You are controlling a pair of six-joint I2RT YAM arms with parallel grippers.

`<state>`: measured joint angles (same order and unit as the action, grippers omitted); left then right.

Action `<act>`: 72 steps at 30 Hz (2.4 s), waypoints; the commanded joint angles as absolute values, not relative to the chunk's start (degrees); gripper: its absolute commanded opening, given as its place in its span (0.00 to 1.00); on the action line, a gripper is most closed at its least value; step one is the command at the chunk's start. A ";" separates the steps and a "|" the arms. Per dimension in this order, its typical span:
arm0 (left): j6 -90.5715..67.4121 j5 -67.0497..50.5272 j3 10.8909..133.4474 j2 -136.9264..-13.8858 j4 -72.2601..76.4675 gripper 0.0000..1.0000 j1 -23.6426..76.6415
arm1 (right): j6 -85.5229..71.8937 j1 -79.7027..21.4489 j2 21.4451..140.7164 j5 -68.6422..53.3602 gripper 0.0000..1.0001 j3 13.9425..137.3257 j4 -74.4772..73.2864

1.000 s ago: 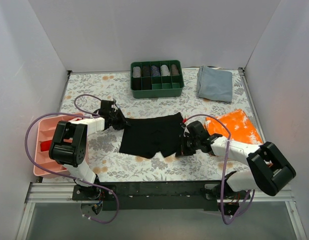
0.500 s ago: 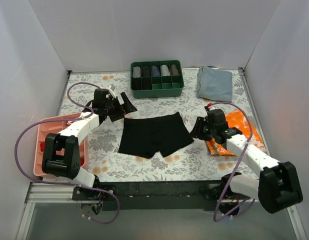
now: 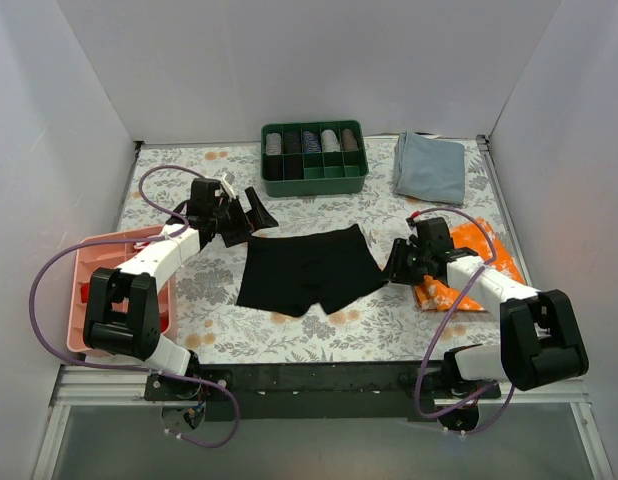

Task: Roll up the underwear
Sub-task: Flatten out the underwear at the center of the board.

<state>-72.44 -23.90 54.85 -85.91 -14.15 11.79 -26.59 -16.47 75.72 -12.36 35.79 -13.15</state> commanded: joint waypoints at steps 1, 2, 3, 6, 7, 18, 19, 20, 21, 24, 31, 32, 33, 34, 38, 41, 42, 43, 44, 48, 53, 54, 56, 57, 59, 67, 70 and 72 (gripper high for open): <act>-72.25 -26.10 54.58 -84.02 -15.91 0.98 11.95 | -25.40 -15.12 76.20 -15.02 0.45 35.25 -9.76; -72.25 -26.54 54.49 -84.20 -15.73 0.98 11.95 | -25.31 -14.77 76.38 -15.55 0.45 34.90 -9.41; -72.16 -26.80 54.49 -84.46 -15.65 0.98 11.95 | -25.23 -14.59 76.64 -16.08 0.45 34.28 -8.27; -71.81 -27.68 54.40 -84.64 -15.38 0.98 11.95 | -25.14 -13.98 77.34 -17.75 0.42 33.49 -6.77; -71.72 -28.03 54.49 -84.73 -15.29 0.98 11.95 | -25.14 -13.80 77.69 -18.01 0.39 33.05 -6.42; -71.45 -29.18 52.74 -83.58 -14.77 0.98 11.95 | -25.57 -12.30 79.19 -22.05 0.35 30.06 -1.32; -71.54 -29.18 52.47 -83.50 -14.77 0.98 11.95 | -25.92 -12.22 79.36 -22.23 0.34 29.80 -0.97; -71.63 -29.18 52.38 -83.50 -14.77 0.98 11.95 | -26.10 -12.13 79.45 -22.32 0.34 29.36 -0.53; -71.72 -29.27 52.30 -83.32 -14.77 0.98 11.95 | -26.28 -12.13 79.54 -22.50 0.33 29.18 -0.53; -71.81 -29.62 51.94 -83.32 -14.59 0.98 11.95 | -26.72 -12.04 79.98 -23.46 0.24 29.00 1.40; -76.20 -26.37 46.07 -86.04 -10.92 0.98 11.95 | -27.51 -12.04 79.10 -25.23 0.18 26.37 2.20; -76.98 -25.58 44.05 -86.31 -9.59 0.98 11.95 | -27.60 -12.04 78.84 -25.31 0.18 25.93 2.20; -77.08 -24.62 43.25 -86.40 -8.36 0.98 11.95 | -27.68 -11.95 78.58 -25.57 0.18 25.49 2.37; -77.17 -23.65 42.98 -87.35 -6.78 0.98 11.95 | -27.69 -12.04 78.40 -25.92 0.17 24.79 2.37; -76.03 -20.22 45.61 -92.88 -6.24 0.98 11.95 | -27.69 -12.13 77.78 -26.98 0.16 23.12 2.20; -76.90 -19.87 47.02 -95.61 -5.45 0.98 11.95 | -27.69 -12.13 76.64 -26.81 0.16 21.89 1.85; -77.43 -18.99 47.20 -95.97 -5.45 0.98 11.95 | -27.77 -12.04 76.03 -26.72 0.16 21.71 1.67; -77.78 -18.20 47.11 -96.32 -6.23 0.98 11.95 | -27.86 -12.22 75.59 -26.54 0.16 21.62 1.50; -77.87 -17.41 47.20 -96.42 -6.94 0.98 11.87 | -27.86 -12.22 75.24 -26.37 0.16 21.27 1.23; -77.43 -13.89 47.20 -96.16 -11.24 0.98 11.95 | -28.30 -12.22 73.92 -26.10 0.16 20.83 1.76; -77.70 -10.65 45.18 -92.03 -14.50 0.98 11.95 | -28.48 -12.57 76.11 -27.42 0.17 22.32 2.90; -77.78 -9.94 45.18 -91.50 -15.02 0.98 11.95 | -28.48 -12.66 76.72 -27.60 0.17 22.76 2.99; -77.70 -7.66 45.52 -89.92 -16.87 0.98 11.95 | -28.65 -13.01 76.99 -28.03 0.17 23.73 3.34; -77.52 -7.21 45.61 -89.39 -18.01 0.98 11.95 | -28.83 -13.18 76.99 -28.47 0.17 23.90 3.60; -77.17 -6.59 46.14 -88.24 -18.89 0.98 11.95 | -28.92 -13.80 76.99 -29.61 0.17 24.52 4.65; -76.73 -7.55 49.13 -84.91 -21.71 0.98 11.95 | -29.97 -16.08 77.87 -31.72 0.40 26.89 5.71; -76.20 -10.70 52.72 -83.15 -21.71 0.98 11.95 | -30.06 -16.08 75.51 -30.77 0.51 27.77 4.58; -75.76 -12.73 55.27 -82.53 -21.88 0.98 11.95 | -30.06 -16.08 73.05 -28.75 0.52 28.65 2.56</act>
